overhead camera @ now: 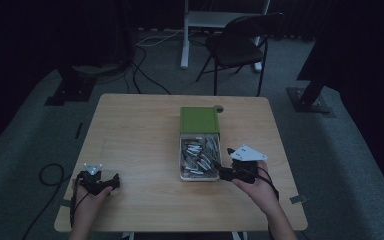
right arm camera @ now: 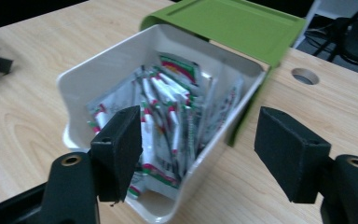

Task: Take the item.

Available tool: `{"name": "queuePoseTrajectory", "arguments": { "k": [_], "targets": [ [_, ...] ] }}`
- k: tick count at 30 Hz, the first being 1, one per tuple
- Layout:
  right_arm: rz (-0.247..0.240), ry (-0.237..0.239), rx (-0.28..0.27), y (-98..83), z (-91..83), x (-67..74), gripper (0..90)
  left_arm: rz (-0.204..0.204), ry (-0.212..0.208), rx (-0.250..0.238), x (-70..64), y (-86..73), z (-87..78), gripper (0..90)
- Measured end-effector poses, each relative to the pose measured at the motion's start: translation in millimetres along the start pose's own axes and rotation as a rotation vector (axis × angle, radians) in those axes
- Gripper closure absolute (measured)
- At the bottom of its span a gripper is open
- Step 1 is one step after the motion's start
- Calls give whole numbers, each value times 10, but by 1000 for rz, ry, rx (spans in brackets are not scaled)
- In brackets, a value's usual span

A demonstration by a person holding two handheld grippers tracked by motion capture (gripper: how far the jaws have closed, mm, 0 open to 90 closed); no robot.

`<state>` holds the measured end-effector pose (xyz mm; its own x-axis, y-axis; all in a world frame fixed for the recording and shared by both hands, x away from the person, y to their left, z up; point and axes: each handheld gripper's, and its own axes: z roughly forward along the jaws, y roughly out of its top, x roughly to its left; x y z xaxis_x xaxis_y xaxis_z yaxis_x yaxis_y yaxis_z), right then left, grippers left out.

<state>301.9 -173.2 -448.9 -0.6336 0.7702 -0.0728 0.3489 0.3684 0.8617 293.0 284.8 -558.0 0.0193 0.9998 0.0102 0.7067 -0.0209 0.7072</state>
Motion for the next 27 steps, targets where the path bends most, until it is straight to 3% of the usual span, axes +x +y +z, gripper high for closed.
{"name": "queuePoseTrajectory", "arguments": {
  "k": [8,13,22,27],
  "targets": [
    [-49,31,24,41,101,135,542,0,0,0,0,0,0,104],
    [-73,44,56,24,191,201,590,0,0,0,0,0,0,104],
    [-100,13,115,-82,379,240,726,0,0,0,0,0,0,104],
    [-115,27,136,-137,440,283,739,0,0,0,0,0,0,104]
  ]
}}
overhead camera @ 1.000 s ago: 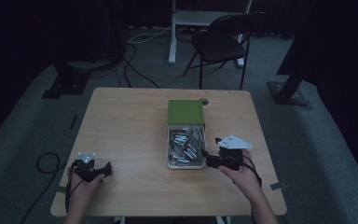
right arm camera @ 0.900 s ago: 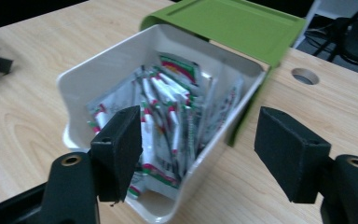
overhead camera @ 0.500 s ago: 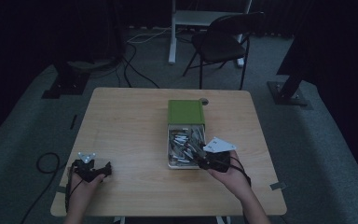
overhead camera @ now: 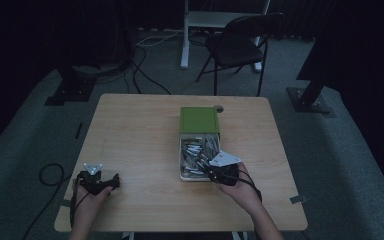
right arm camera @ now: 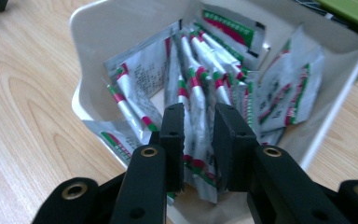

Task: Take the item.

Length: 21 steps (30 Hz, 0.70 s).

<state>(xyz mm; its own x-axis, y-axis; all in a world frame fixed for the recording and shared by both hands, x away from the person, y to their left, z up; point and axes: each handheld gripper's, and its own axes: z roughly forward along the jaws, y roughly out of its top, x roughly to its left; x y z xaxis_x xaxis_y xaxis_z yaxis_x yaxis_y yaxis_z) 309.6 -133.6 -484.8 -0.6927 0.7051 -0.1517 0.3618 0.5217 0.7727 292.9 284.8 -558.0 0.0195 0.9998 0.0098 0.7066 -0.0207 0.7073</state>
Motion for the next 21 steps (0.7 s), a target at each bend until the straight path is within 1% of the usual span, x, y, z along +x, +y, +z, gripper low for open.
{"name": "queuePoseTrajectory", "arguments": {
  "k": [2,4,9,12,14,17,21],
  "targets": [
    [-8,-9,16,-13,29,10,740,0,0,0,0,0,0,104],
    [5,-12,26,-26,64,19,748,0,0,0,0,0,0,104],
    [28,-30,28,-38,108,29,786,0,0,0,0,0,0,103],
    [29,-38,32,-32,126,37,800,0,0,0,0,0,0,104],
    [15,-46,44,-27,144,48,809,0,0,0,0,0,0,104],
    [6,-68,55,-21,162,58,838,0,0,0,0,0,0,103],
    [-4,-79,67,-26,180,73,862,0,0,0,0,0,0,104]
  ]
}}
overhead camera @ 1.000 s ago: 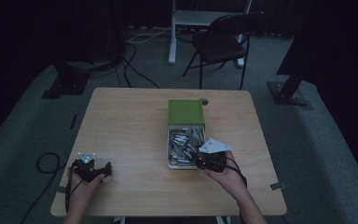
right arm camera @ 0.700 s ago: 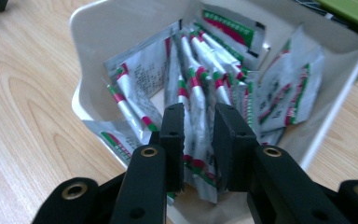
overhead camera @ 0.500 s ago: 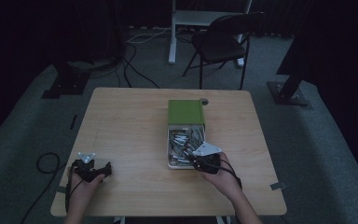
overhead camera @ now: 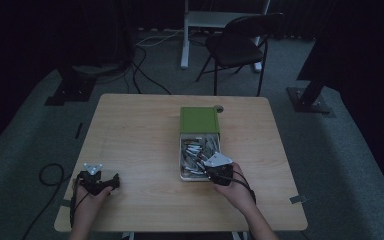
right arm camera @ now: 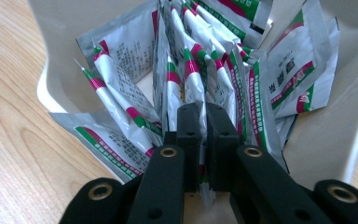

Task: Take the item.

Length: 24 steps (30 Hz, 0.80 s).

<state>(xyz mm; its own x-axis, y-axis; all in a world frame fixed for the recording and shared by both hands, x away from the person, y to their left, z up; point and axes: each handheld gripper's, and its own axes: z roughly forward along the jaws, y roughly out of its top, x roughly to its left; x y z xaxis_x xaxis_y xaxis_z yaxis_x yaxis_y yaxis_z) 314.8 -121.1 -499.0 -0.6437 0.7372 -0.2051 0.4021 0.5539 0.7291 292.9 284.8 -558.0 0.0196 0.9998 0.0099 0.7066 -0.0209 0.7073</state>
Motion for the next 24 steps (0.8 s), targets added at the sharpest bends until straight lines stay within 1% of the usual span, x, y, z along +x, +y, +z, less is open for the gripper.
{"name": "queuePoseTrajectory", "arguments": {
  "k": [2,7,9,11,12,17,20,23,24],
  "targets": [
    [3,-5,1,4,-4,-7,863,0,0,0,0,0,0,103],
    [22,3,-6,14,-29,-30,866,0,0,0,0,0,0,103],
    [39,10,-11,21,-49,-44,867,0,0,0,0,0,0,103],
    [45,14,-11,28,-69,-52,868,0,0,0,0,0,0,104],
    [57,17,-14,33,-78,-56,868,0,0,0,-1,0,0,104],
    [67,20,-34,57,-129,-76,873,0,0,0,0,0,0,104],
    [79,20,-47,94,-169,-93,874,0,0,0,0,0,0,103],
    [79,21,-63,138,-217,-104,874,0,1,0,-1,0,0,104],
    [87,27,-70,153,-234,-107,873,0,0,0,-1,0,0,104]
  ]
}}
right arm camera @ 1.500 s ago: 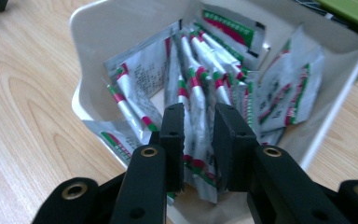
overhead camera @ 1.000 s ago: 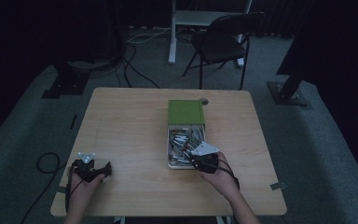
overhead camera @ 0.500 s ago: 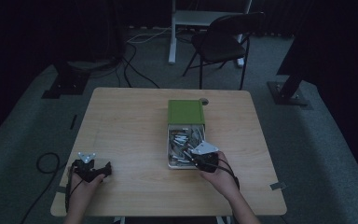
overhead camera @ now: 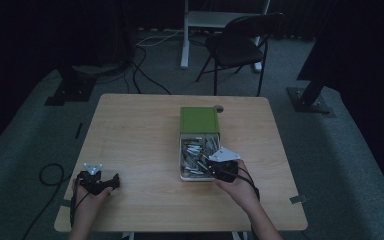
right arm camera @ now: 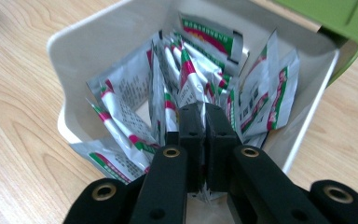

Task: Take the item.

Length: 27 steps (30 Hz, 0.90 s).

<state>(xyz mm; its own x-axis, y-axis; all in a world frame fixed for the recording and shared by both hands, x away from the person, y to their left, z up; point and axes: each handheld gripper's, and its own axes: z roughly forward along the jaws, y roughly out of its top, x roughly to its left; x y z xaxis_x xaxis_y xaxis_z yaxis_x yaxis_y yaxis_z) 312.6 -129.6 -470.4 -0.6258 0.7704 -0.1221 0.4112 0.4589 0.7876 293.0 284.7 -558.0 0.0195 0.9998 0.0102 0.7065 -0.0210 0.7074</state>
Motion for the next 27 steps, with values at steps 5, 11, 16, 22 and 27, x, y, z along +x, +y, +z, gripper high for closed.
{"name": "queuePoseTrajectory", "arguments": {
  "k": [5,11,16,22,27],
  "targets": [
    [9,3,-26,61,-68,-9,873,0,0,-1,0,-1,1,103],
    [42,-6,-70,171,-193,-74,873,0,0,-1,0,-1,1,103],
    [52,-40,-103,255,-297,-187,873,-1,0,-1,0,0,1,103],
    [75,-82,-138,318,-440,-347,873,0,0,-1,0,-1,1,103],
    [101,-102,-147,317,-521,-480,873,-1,0,-2,0,-1,2,103]
  ]
}}
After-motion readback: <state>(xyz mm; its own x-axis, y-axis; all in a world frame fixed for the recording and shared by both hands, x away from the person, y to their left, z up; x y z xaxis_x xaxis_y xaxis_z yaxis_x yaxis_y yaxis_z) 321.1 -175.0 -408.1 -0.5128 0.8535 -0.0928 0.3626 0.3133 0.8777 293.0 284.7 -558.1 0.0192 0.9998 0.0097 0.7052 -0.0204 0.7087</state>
